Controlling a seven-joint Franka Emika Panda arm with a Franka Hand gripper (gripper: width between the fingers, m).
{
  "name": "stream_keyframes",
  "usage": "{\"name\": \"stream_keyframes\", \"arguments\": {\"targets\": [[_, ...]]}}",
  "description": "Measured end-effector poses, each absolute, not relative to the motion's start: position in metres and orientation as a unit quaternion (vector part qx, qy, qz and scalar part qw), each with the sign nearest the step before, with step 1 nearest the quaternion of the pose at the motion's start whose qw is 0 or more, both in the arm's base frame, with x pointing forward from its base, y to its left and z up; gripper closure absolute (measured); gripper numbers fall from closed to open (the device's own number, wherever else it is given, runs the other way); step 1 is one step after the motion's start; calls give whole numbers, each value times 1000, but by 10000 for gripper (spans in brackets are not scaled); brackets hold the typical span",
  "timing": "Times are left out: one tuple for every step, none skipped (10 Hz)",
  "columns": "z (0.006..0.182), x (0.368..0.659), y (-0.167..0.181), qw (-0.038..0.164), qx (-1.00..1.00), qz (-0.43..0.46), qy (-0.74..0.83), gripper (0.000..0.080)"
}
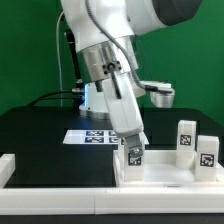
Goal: Assemble square table
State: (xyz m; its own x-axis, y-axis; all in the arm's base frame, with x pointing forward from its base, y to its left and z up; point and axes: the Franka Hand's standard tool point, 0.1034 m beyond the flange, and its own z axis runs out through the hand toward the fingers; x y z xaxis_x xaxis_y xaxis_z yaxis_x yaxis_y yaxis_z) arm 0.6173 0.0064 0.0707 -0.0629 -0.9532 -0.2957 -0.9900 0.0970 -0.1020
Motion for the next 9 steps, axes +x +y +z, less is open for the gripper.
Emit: {"name": "stream_keyframes", "arguments": {"targets": [[70,617,8,144,-659,66,736,506],[70,617,8,145,-675,63,721,506],[70,616,10,128,-717,52,683,325],[70,616,13,108,-805,27,583,211],[70,616,14,98,-861,14,499,211],[71,616,13,98,-873,11,477,162],[70,616,12,99,-890,8,445,153],[70,616,12,99,-905,4,413,153],[70,616,12,96,-923,0,374,151]]}}
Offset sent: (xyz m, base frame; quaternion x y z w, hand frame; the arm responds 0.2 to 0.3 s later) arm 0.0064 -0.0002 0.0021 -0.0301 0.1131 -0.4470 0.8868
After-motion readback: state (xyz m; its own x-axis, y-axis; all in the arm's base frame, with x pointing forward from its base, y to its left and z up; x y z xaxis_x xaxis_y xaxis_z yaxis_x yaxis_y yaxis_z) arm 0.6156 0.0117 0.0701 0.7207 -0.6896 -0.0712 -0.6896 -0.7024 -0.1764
